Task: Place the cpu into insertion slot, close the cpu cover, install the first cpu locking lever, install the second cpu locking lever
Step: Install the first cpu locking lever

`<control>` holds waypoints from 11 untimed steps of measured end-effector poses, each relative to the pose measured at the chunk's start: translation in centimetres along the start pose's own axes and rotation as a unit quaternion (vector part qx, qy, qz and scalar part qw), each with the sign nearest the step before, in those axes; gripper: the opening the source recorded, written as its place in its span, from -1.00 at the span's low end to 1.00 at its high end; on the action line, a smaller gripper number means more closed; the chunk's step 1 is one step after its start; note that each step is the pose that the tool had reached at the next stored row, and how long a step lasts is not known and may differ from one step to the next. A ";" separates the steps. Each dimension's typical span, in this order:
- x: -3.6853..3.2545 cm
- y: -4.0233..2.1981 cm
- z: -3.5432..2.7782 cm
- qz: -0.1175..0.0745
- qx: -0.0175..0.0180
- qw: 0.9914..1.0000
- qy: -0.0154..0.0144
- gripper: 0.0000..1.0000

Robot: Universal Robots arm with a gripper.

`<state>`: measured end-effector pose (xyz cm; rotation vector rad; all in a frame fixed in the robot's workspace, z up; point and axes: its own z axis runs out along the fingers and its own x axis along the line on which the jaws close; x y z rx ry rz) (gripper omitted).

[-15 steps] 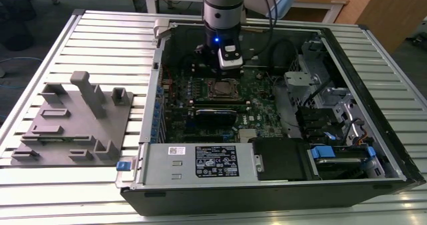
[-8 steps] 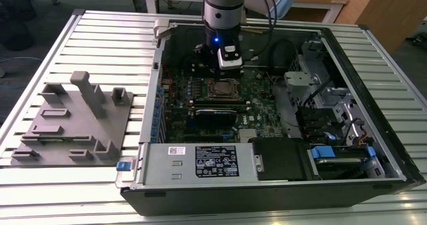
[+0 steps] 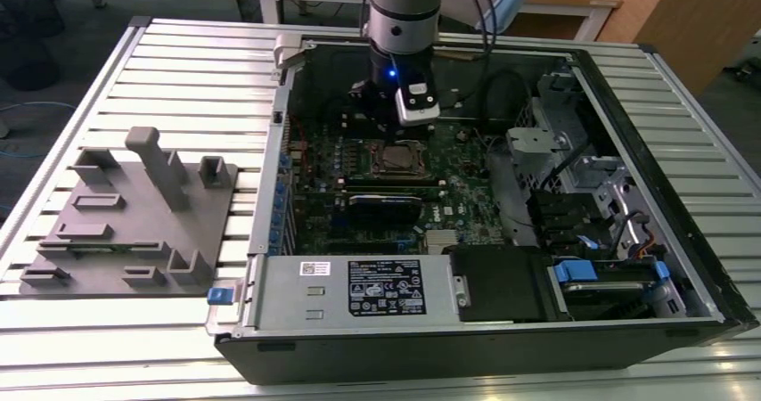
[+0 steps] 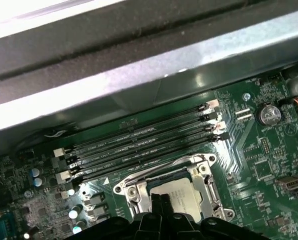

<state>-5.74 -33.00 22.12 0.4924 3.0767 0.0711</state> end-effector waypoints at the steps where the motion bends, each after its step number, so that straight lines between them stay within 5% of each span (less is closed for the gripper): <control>1: -0.09 0.03 0.05 -0.004 0.000 1.000 0.000 -0.79; 11: -1.75 0.55 0.41 -0.023 0.000 1.000 0.001 -0.79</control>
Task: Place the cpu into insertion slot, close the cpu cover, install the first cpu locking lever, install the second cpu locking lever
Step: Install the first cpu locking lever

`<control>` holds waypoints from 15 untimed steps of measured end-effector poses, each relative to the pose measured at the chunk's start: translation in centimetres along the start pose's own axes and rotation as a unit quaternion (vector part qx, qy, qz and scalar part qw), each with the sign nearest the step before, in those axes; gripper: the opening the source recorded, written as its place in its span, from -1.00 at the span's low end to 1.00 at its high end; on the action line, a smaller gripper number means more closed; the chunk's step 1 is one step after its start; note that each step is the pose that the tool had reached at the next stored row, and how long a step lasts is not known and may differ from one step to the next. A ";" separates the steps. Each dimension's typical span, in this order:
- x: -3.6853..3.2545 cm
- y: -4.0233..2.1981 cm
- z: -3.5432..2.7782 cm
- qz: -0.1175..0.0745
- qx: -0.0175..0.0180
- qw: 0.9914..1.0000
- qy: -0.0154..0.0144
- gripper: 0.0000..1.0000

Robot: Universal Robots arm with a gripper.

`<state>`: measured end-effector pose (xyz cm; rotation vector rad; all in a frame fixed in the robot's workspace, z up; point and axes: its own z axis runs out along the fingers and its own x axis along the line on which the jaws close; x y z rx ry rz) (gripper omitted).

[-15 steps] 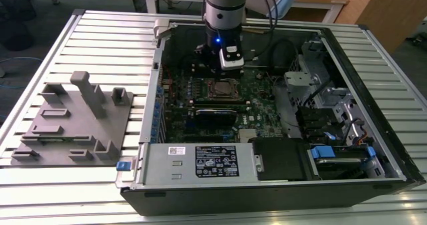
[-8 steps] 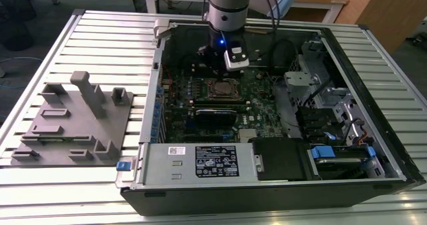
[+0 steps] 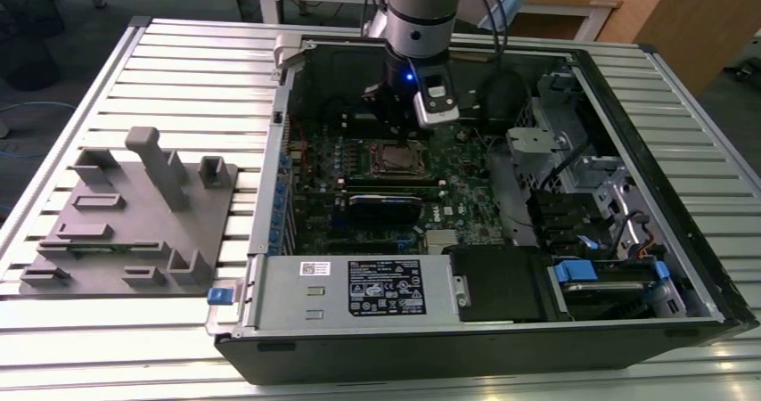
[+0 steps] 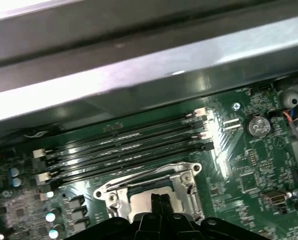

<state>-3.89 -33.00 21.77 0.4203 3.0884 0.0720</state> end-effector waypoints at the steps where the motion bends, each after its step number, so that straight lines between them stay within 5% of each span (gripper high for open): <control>1: 0.00 0.00 0.00 -0.002 0.000 1.000 0.000 -0.79; 15: -0.15 -0.46 -0.45 -0.014 0.000 1.000 0.001 -0.79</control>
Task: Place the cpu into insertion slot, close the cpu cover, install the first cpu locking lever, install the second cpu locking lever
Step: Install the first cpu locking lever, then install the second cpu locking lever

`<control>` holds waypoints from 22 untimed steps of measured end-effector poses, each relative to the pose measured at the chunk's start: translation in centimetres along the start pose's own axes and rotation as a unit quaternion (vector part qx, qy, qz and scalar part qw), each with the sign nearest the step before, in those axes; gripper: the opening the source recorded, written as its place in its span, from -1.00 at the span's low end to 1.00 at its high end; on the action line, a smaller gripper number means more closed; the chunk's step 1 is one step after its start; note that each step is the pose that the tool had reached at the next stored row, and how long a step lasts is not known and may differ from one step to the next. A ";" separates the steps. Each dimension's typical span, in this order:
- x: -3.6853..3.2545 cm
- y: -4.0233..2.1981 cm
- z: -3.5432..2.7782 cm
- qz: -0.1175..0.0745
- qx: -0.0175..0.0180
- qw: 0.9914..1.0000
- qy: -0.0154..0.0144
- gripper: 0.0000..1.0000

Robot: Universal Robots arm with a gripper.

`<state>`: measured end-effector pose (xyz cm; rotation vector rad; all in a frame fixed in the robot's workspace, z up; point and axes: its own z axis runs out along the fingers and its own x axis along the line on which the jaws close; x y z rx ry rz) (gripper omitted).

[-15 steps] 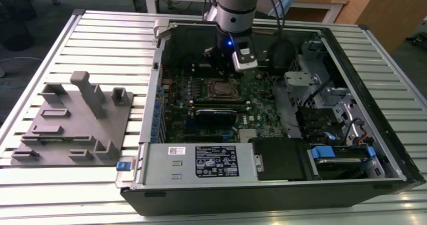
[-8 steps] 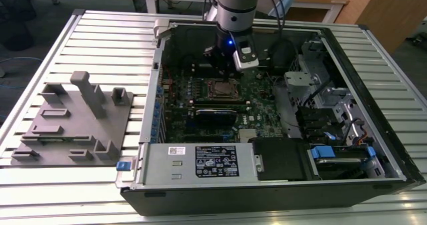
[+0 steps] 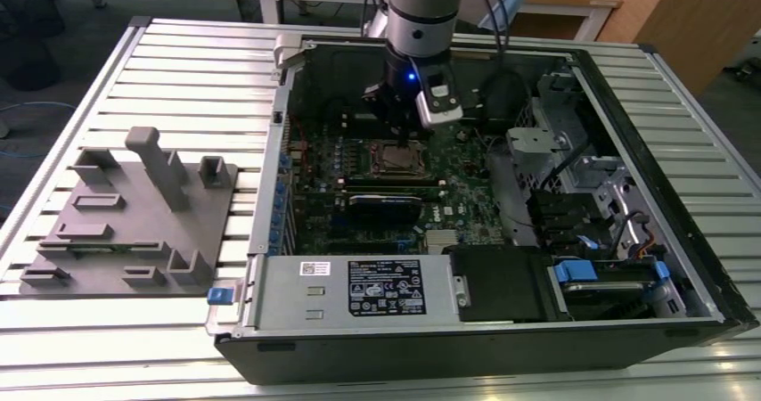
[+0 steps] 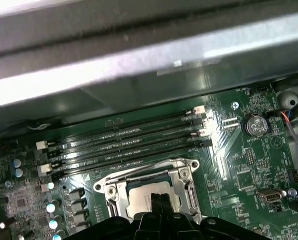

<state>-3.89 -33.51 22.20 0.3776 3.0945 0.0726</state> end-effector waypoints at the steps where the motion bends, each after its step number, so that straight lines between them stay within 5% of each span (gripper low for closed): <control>1: -0.03 -0.13 -0.01 0.000 0.000 1.000 0.000 -0.79; 8: 0.00 -0.93 -0.03 -0.001 0.000 1.000 0.000 -0.79; 15: 0.05 -0.99 0.04 -0.038 -0.001 0.999 0.001 -0.79; 22: 0.29 -1.05 0.06 -0.040 -0.001 0.999 0.001 -0.79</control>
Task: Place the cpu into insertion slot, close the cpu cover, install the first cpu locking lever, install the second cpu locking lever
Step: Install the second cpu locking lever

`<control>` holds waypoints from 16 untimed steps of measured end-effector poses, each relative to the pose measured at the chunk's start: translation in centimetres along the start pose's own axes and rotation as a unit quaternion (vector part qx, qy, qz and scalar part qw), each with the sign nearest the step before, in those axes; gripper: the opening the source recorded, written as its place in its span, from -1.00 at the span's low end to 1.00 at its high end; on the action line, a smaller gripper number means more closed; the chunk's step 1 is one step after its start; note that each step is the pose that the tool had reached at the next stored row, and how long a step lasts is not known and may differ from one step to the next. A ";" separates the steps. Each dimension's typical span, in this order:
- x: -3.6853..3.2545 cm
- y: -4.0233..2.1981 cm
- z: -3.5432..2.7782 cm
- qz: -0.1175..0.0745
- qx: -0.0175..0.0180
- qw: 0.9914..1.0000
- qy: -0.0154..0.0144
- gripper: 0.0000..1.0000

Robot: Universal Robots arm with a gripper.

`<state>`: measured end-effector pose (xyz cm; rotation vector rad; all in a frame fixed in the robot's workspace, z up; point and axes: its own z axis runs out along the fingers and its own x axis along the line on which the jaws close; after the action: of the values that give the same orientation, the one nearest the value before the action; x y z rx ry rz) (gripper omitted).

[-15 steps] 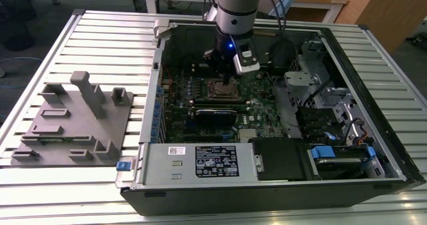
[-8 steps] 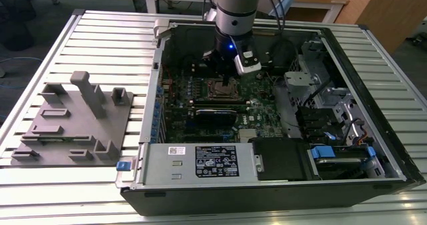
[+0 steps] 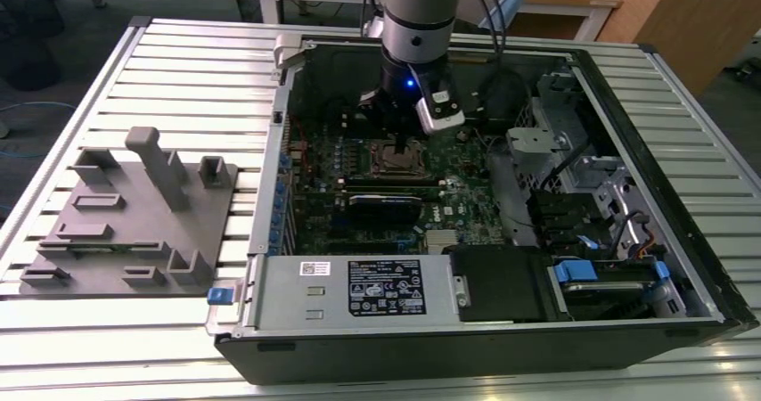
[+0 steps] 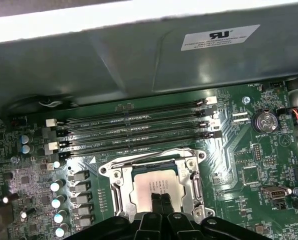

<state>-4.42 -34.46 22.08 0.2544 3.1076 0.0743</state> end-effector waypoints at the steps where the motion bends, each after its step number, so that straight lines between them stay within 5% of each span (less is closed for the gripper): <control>1: 0.06 -0.01 0.00 0.000 0.000 1.000 0.000 -0.79; 16: 0.06 0.01 -0.42 0.000 0.000 1.000 0.000 -0.79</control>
<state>-4.48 -34.46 22.50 0.2544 3.1076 0.0741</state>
